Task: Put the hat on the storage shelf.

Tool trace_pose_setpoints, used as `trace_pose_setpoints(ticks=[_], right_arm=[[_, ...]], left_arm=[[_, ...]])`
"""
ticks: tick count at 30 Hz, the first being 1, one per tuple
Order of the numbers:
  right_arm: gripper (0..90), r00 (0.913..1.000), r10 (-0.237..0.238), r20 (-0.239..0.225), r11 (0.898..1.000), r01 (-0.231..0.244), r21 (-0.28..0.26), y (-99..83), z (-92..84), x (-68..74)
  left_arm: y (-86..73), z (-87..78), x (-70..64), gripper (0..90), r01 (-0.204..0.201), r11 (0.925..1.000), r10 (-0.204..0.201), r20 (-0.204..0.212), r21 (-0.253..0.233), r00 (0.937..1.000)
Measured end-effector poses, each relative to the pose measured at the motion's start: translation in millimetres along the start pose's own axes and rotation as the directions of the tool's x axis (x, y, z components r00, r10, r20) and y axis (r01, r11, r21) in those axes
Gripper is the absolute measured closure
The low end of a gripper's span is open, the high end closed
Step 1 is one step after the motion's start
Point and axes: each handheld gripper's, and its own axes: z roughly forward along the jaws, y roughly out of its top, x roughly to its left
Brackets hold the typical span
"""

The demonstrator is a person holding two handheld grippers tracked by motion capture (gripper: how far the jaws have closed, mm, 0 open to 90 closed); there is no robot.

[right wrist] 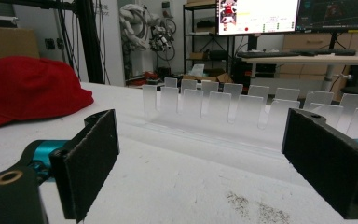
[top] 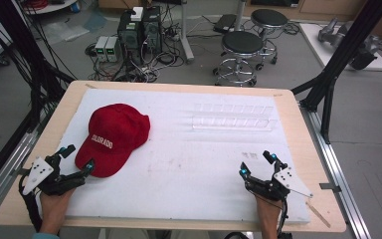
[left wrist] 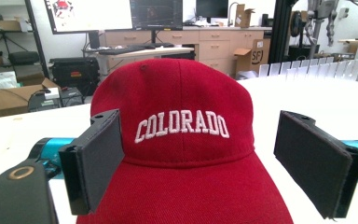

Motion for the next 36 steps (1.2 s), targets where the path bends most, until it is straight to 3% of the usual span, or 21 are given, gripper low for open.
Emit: trace_pose_setpoints(ticks=[6, 22, 29, 30, 36], right_arm=[[10.0, 1.0, 0.0, -0.002, 1.0, 0.0, 0.002, -0.2, -0.3, 0.3], [10.0, 0.9999, -0.015, -0.002, 1.0, 0.015, -0.007, -0.4, -0.9, 1.1], [10.0, 0.9999, -0.017, -0.003, 1.0, 0.017, -0.007, -0.3, -0.8, 1.4], [10.0, 0.9998, -0.018, -0.003, 1.0, 0.018, -0.007, -0.4, -0.8, 1.3], [10.0, 0.9998, -0.018, 0.0, 1.0, 0.018, -0.005, -0.2, -0.6, 1.2]], left_arm=[[0.2, 0.6, -1.6, 16.0, -0.013, 0.9999, 0.013, -0.004, 0.004, 0.9999], [0.4, 0.8, 1.1, 15.9, 0.002, 1.0, -0.002, 0.025, 0.005, 0.9997], [1.1, 1.8, 2.3, 15.8, 0.011, 0.9998, -0.012, 0.037, 0.018, 0.9992], [2.1, 2.9, 3.4, 15.8, 0.017, 0.9991, -0.019, 0.042, 0.039, 0.999], [10.5, 4.0, 5.8, 15.5, 0.005, 0.9989, -0.007, 0.037, 0.048, 0.9993]])
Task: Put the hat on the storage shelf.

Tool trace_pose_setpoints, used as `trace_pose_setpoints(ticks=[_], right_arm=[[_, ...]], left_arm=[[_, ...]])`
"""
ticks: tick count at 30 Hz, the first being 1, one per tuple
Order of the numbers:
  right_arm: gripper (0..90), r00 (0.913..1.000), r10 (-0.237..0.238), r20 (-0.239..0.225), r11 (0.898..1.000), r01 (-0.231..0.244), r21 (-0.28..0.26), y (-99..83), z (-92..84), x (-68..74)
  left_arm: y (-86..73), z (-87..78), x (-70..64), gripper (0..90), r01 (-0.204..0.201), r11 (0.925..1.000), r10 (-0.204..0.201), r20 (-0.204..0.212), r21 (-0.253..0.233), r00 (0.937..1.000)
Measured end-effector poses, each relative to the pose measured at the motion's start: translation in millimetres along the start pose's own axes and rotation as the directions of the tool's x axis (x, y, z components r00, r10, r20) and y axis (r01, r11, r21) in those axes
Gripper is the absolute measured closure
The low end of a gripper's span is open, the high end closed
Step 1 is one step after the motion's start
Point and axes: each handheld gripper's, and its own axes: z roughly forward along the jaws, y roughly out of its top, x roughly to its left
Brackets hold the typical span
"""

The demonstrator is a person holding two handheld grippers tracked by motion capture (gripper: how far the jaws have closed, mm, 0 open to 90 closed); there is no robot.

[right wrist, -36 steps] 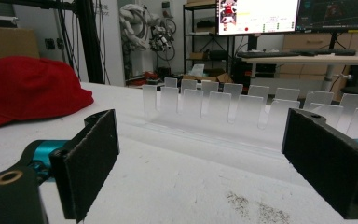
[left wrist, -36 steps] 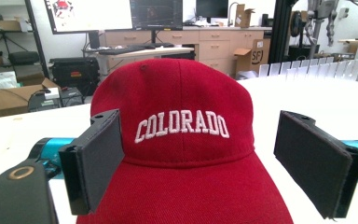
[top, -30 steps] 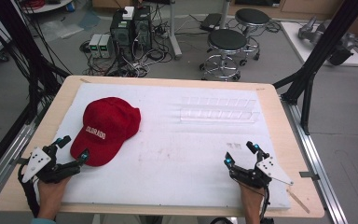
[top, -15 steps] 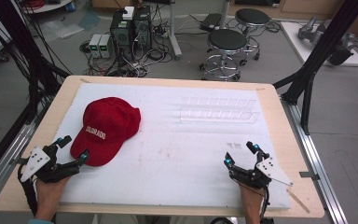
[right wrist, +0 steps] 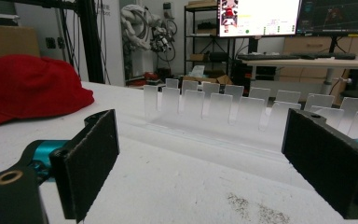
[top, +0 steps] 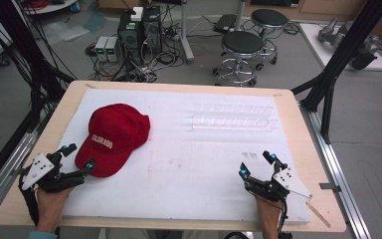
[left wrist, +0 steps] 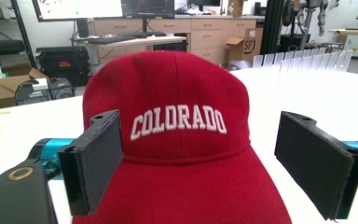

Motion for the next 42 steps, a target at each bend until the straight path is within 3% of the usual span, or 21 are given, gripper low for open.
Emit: trace_pose_setpoints(ticks=[4, 8, 14, 22, 26, 28, 29, 30, 34, 35, 36, 37, 38, 42], right_arm=[[10.0, 1.0, 0.002, -0.003, 1.0, -0.002, 0.007, 0.0, 0.1, -0.1], [10.0, 1.0, -0.001, -0.004, 1.0, 0.001, 0.006, 0.1, 0.3, -0.1], [10.0, 1.0, 0.002, -0.002, 1.0, -0.002, 0.008, 0.1, 0.2, 0.1], [10.0, 1.0, 0.004, -0.005, 1.0, -0.004, 0.009, 0.0, 0.3, 0.3], [10.0, 1.0, 0.004, -0.005, 1.0, -0.004, 0.009, 0.1, 0.3, 0.3], [10.0, 1.0, 0.005, -0.005, 1.0, -0.005, 0.009, 0.0, 0.3, 0.3], [10.0, 1.0, 0.007, -0.004, 1.0, -0.007, 0.01, 0.0, 0.2, 0.5], [10.0, 1.0, 0.001, -0.005, 1.0, -0.001, 0.007, 0.1, 0.4, 0.1], [10.0, 1.0, 0.001, -0.004, 1.0, -0.001, 0.007, 0.1, 0.4, 0.1], [10.0, 1.0, 0.003, -0.005, 1.0, -0.003, 0.009, 0.0, 0.2, 0.3], [10.0, 1.0, 0.001, -0.005, 1.0, -0.001, 0.006, 0.1, 0.4, 0.1], [10.0, 1.0, 0.001, -0.005, 1.0, -0.001, 0.006, 0.1, 0.4, 0.0], [10.0, 1.0, 0.001, -0.005, 1.0, -0.001, 0.006, 0.1, 0.4, 0.0], [10.0, 1.0, 0.003, -0.005, 1.0, -0.003, 0.009, 0.0, 0.3, 0.4]], left_arm=[[15.3, 4.9, 3.3, 15.2, -0.011, 0.9997, 0.011, 0.005, 0.023, 0.9999], [37.6, 14.7, 7.1, 14.6, -0.017, 0.9965, 0.018, -0.009, 0.082, 0.9998], [58.4, 25.2, 10.3, 14.2, -0.032, 0.9935, 0.031, 0.006, 0.11, 0.9995], [87.3, 53.3, 17.7, 13.4, -0.055, 0.9747, 0.052, 0.019, 0.217, 0.9985], [100.2, 75.2, 19.0, 13.3, -0.061, 0.9512, 0.051, 0.043, 0.302, 0.9978], [102.5, 83.0, 19.1, 13.3, -0.064, 0.935, 0.053, 0.042, 0.349, 0.9977], [102.5, 83.0, 19.1, 13.3, -0.064, 0.935, 0.053, 0.042, 0.349, 0.9977], [104.2, 88.6, 18.8, 13.3, -0.051, 0.9276, 0.043, 0.032, 0.37, 0.9986], [105.9, 94.6, 19.3, 13.3, -0.05, 0.9224, 0.046, 0.021, 0.383, 0.9987], [106.0, 96.6, 20.0, 13.3, -0.051, 0.9179, 0.046, 0.021, 0.394, 0.9987], [104.7, 101.7, 21.0, 13.3, -0.054, 0.9058, 0.053, 0.013, 0.42, 0.9985], [103.3, 104.6, 21.7, 13.3, -0.051, 0.9008, 0.053, 0.008, 0.431, 0.9986], [103.3, 104.6, 21.7, 13.3, -0.051, 0.9008, 0.053, 0.008, 0.431, 0.9986], [95.9, 116.9, 25.8, 13.3, -0.028, 0.8763, 0.039, -0.013, 0.481, 0.9991]])
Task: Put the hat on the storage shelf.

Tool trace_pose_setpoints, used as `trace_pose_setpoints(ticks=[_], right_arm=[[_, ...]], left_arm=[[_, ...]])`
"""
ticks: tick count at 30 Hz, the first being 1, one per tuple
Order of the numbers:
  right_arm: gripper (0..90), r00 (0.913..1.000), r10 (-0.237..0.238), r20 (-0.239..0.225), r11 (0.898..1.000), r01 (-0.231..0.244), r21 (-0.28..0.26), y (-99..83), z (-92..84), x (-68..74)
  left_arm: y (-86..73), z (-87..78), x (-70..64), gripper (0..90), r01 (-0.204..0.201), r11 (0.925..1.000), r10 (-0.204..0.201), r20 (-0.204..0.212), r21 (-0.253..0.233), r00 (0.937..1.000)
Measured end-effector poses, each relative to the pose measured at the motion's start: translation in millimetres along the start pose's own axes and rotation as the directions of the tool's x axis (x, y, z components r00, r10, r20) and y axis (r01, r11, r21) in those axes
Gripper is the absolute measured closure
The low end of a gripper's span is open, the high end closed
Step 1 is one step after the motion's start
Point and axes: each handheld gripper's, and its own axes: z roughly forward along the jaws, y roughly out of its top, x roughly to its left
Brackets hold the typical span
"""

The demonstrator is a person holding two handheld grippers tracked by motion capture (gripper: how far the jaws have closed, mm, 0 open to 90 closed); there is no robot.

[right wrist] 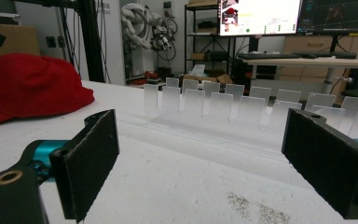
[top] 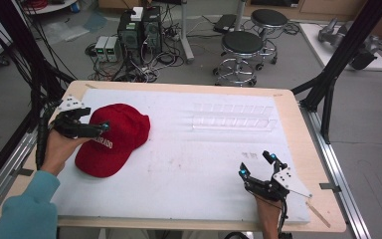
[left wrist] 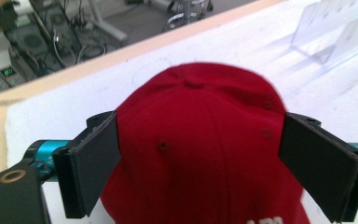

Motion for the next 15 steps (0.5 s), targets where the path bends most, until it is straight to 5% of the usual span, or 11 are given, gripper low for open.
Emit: trace_pose_setpoints(ticks=[4, 15], right_arm=[[10.0, 1.0, 0.001, 0.001, 1.0, -0.001, -0.001, 0.1, -0.1, -0.4], [10.0, 1.0, -0.005, 0.002, 1.0, 0.005, -0.006, -0.1, -0.4, -0.2]], left_arm=[[2.7, 9.2, 1.2, 13.3, 0.046, 0.9976, -0.047, 0.026, 0.051, 0.9985], [6.3, 27.8, -3.1, 13.3, 0.011, 0.9921, -0.011, -0.003, 0.125, 0.9999]])
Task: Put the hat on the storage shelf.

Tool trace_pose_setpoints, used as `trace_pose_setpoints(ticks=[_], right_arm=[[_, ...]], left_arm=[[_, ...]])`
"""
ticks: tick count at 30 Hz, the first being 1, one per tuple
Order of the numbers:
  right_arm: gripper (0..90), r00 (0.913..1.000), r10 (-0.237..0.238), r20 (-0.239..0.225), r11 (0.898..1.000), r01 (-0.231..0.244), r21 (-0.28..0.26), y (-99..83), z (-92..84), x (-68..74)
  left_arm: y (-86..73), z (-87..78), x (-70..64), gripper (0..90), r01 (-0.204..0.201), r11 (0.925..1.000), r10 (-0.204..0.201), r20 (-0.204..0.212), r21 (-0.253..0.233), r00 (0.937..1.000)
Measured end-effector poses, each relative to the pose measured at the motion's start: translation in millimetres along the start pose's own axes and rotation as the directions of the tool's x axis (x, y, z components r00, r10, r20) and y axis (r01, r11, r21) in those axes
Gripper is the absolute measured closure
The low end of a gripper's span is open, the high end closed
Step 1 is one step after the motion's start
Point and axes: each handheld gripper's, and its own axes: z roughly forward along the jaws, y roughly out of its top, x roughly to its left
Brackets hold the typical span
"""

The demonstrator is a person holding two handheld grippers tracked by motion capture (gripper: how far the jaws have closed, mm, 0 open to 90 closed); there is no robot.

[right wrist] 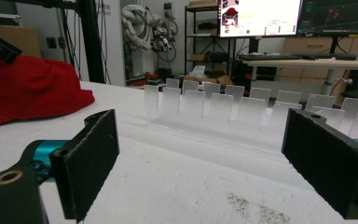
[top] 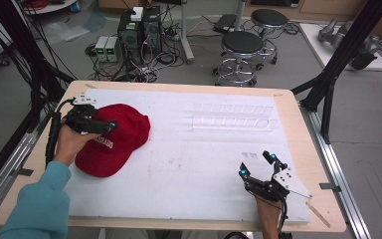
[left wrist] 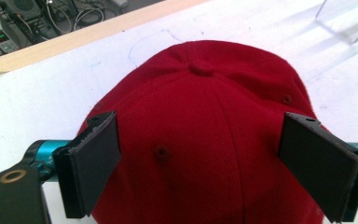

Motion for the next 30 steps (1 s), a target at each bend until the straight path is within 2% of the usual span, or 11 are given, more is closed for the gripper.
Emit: trace_pose_setpoints(ticks=[2, 4, 12, 15, 19, 25, 26, 27, 30], right_arm=[[10.0, 1.0, 0.003, -0.003, 1.0, -0.003, 0.003, 0.1, 0.2, 0.0], [10.0, 1.0, 0.005, -0.003, 1.0, -0.005, 0.006, 0.2, 0.4, 0.0], [10.0, 1.0, 0.002, -0.001, 1.0, -0.002, 0.005, 0.2, 0.7, 0.2], [10.0, 1.0, 0.002, 0.0, 1.0, -0.002, 0.005, 0.2, 0.7, 0.2], [10.0, 1.0, 0.002, 0.0, 1.0, -0.002, 0.004, 0.2, 0.8, 0.3], [10.0, 1.0, 0.0, 0.001, 1.0, 0.0, 0.004, 0.2, 0.7, 0.4], [10.0, 1.0, 0.002, 0.002, 1.0, -0.002, 0.005, 0.1, 0.6, 0.5], [10.0, 1.0, 0.0, 0.001, 1.0, 0.0, 0.004, 0.1, 0.4, 0.5], [10.0, 1.0, -0.001, 0.0, 1.0, 0.001, 0.001, 0.1, 0.4, 0.5]], left_arm=[[0.0, 4.4, -3.6, 13.3, -0.018, 0.9998, 0.018, 0.001, 0.013, 0.9998], [0.6, 6.9, -5.2, 12.4, -0.01, 0.9998, 0.01, 0.012, 0.014, 0.9999], [-0.7, 18.1, -6.2, 12.5, -0.01, 0.999, 0.011, -0.011, 0.044, 0.9999], [-2.8, 26.3, -7.3, 12.7, -0.022, 0.9963, 0.024, -0.02, 0.083, 0.9995], [-4.6, 33.1, -9.0, 14.5, -0.034, 0.9936, 0.038, -0.033, 0.108, 0.9987], [-6.9, 40.0, -10.8, 23.0, -0.051, 0.9899, 0.056, -0.038, 0.132, 0.9977], [-7.2, 40.2, -11.0, 25.6, -0.057, 0.9892, 0.063, -0.042, 0.135, 0.9971], [-7.5, 40.1, -11.1, 34.9, -0.061, 0.9885, 0.067, -0.043, 0.138, 0.9968], [-7.7, 39.5, -10.8, 39.4, -0.066, 0.9872, 0.073, -0.041, 0.145, 0.9965]])
